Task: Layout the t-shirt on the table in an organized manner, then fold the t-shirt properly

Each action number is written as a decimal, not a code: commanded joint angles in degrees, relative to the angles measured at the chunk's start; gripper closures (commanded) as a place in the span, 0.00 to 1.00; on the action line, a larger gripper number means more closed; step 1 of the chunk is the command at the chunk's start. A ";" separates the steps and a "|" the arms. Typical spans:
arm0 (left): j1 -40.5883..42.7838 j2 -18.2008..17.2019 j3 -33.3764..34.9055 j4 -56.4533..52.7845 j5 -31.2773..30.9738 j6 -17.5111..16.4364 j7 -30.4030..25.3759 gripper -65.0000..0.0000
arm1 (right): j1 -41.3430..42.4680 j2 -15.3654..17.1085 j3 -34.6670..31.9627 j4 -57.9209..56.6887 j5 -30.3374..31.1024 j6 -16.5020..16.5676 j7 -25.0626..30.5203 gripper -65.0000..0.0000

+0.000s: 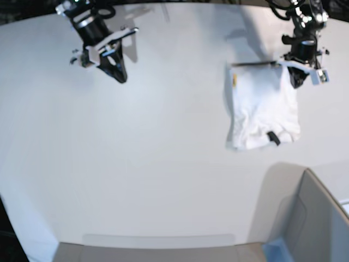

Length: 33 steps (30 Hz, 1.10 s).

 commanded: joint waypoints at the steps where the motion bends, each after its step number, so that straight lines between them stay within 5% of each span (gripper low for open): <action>1: 1.22 -0.44 -1.03 1.20 -0.07 -0.25 -1.62 1.00 | -2.28 0.09 0.11 1.16 0.63 0.32 3.28 1.00; 7: 6.23 -0.44 -4.55 1.29 -0.07 -0.34 -1.62 1.00 | -9.49 0.09 0.19 1.07 0.63 0.32 10.05 1.00; 13: 12.39 0.00 -7.80 1.47 -1.74 -0.34 -1.62 1.00 | -14.32 0.36 0.19 0.89 0.63 0.32 10.49 1.00; 18: 18.10 3.70 -13.60 1.55 -8.07 -0.43 -1.09 1.00 | -19.69 0.79 0.28 0.81 0.63 0.32 10.31 1.00; 24: 22.85 7.12 -18.44 1.55 -10.26 -5.52 -0.74 1.00 | -24.70 3.78 0.19 0.63 0.63 -2.14 10.22 1.00; 33: 26.98 11.87 -20.11 1.55 -10.00 -5.61 5.06 1.00 | -31.73 8.71 -1.21 0.10 0.63 -2.93 10.40 1.00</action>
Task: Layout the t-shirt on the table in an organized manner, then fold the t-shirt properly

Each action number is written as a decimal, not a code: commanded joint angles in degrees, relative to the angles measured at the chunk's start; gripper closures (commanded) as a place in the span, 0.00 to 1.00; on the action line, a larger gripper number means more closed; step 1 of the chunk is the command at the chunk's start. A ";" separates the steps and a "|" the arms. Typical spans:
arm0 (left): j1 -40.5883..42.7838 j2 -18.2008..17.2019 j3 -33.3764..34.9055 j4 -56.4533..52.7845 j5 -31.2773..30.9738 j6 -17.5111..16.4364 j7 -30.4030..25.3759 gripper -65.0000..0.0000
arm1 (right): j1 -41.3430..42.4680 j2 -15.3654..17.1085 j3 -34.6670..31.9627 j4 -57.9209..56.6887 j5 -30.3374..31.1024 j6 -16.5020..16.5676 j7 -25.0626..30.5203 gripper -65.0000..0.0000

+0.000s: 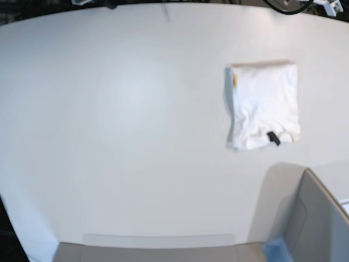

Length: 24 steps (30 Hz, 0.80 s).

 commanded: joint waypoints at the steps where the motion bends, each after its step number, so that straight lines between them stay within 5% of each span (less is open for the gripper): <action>1: 2.09 -0.41 -0.46 0.92 -0.05 0.11 -1.19 1.00 | -1.75 -0.17 -0.14 0.82 0.39 0.69 1.61 1.00; 7: 5.34 -0.06 -0.11 0.83 0.03 0.11 -1.01 1.00 | -3.91 1.50 -0.32 0.47 0.04 -3.00 1.61 1.00; 16: 5.87 -0.06 -0.11 0.57 0.12 0.11 8.13 1.00 | -3.91 2.82 -4.98 -9.29 -4.80 -9.50 2.05 1.00; 24: 6.31 -0.06 2.79 -2.77 4.61 0.11 8.31 1.00 | -3.91 5.64 -9.72 -19.84 -4.80 -10.30 7.15 1.00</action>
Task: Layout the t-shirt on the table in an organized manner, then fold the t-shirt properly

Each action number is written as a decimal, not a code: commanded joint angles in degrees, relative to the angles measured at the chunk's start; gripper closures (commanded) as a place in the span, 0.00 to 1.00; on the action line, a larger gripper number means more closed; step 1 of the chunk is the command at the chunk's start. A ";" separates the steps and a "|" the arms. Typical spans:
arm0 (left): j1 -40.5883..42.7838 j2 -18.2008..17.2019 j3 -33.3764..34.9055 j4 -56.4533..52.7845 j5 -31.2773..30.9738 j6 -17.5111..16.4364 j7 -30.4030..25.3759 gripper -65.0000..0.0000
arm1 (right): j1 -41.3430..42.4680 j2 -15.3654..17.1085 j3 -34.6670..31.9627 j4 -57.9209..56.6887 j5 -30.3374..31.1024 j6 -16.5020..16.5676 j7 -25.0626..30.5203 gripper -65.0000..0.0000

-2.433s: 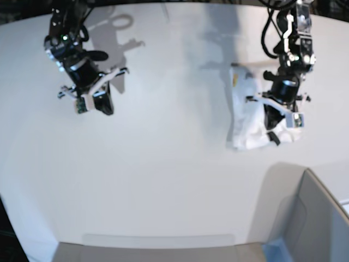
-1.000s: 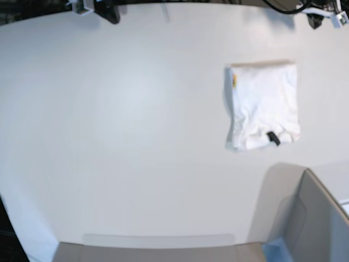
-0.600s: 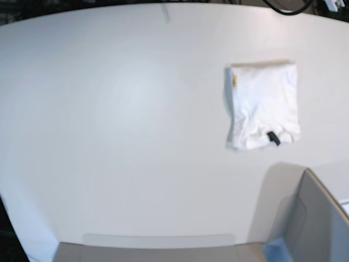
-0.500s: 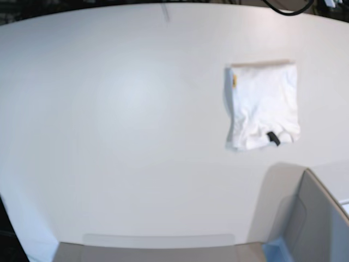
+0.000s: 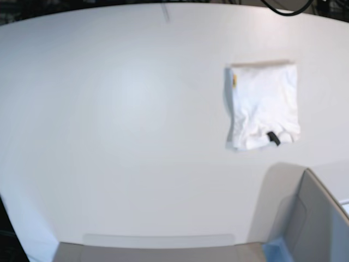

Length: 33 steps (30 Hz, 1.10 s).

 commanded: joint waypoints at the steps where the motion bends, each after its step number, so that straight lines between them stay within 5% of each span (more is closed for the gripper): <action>1: 1.08 -0.06 0.35 -0.59 0.50 -0.06 -0.41 1.00 | -1.48 0.32 -0.44 -1.27 0.14 0.26 1.07 1.00; 10: 0.29 -0.32 1.67 -11.23 0.50 -0.06 -0.85 1.00 | 3.76 0.85 -0.79 -15.25 0.06 0.26 6.00 1.00; 15: -2.70 -2.17 7.73 -18.00 0.50 -0.06 -1.20 1.00 | 7.80 0.85 -0.79 -19.99 0.06 0.26 6.00 1.00; 22: -8.94 -2.17 13.01 -29.25 8.15 0.38 -7.45 1.00 | 17.03 1.99 -5.36 -32.56 0.06 0.26 6.08 1.00; 33: -18.96 -6.21 21.10 -52.37 8.67 0.38 -15.53 1.00 | 31.98 2.79 -14.06 -53.58 0.06 0.26 6.08 1.00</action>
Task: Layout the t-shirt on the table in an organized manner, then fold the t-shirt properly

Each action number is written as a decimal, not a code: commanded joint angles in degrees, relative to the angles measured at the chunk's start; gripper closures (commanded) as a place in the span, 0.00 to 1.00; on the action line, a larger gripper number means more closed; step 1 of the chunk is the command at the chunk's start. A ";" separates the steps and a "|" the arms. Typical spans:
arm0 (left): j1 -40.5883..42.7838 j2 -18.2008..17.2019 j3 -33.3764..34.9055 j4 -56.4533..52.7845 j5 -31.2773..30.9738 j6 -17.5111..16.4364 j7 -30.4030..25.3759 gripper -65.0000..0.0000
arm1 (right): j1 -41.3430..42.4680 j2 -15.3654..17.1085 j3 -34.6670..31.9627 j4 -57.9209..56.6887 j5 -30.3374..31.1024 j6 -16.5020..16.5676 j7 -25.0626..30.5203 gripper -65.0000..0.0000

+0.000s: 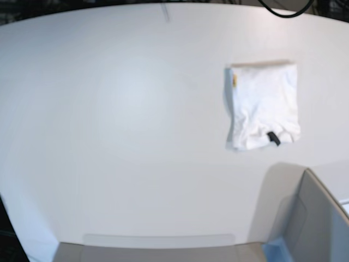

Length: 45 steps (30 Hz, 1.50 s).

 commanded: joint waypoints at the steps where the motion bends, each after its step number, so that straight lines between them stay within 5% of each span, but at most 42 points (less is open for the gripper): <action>1: 0.31 0.19 1.26 -1.68 0.15 -0.28 -0.85 1.00 | -0.21 0.62 -0.71 -1.26 0.10 0.26 0.69 1.00; 6: -3.73 0.19 4.07 -9.59 5.34 -0.28 -5.86 1.00 | 5.77 0.62 -5.37 -9.70 0.10 0.35 0.69 1.00; 15: -13.14 0.45 4.16 -34.38 12.19 -0.19 -26.08 1.00 | 15.00 0.27 -14.25 -20.86 0.10 0.44 0.69 1.00; 30: -20.96 2.65 4.16 -44.84 15.97 0.25 -36.63 1.00 | 26.69 -4.13 -15.48 -30.53 0.01 0.88 0.25 1.00; 34: -22.19 3.18 4.77 -45.28 15.97 6.23 -36.90 1.00 | 29.86 -6.06 -15.57 -33.43 0.01 0.88 -2.74 1.00; 41: -23.33 3.00 16.29 -45.37 15.97 21.26 -36.98 1.00 | 33.99 -8.43 -15.57 -33.26 0.01 0.97 -11.53 1.00; 45: -24.30 1.60 18.49 -45.46 15.97 24.69 -36.72 1.00 | 34.87 -9.49 -15.57 -33.26 0.01 0.97 -13.03 1.00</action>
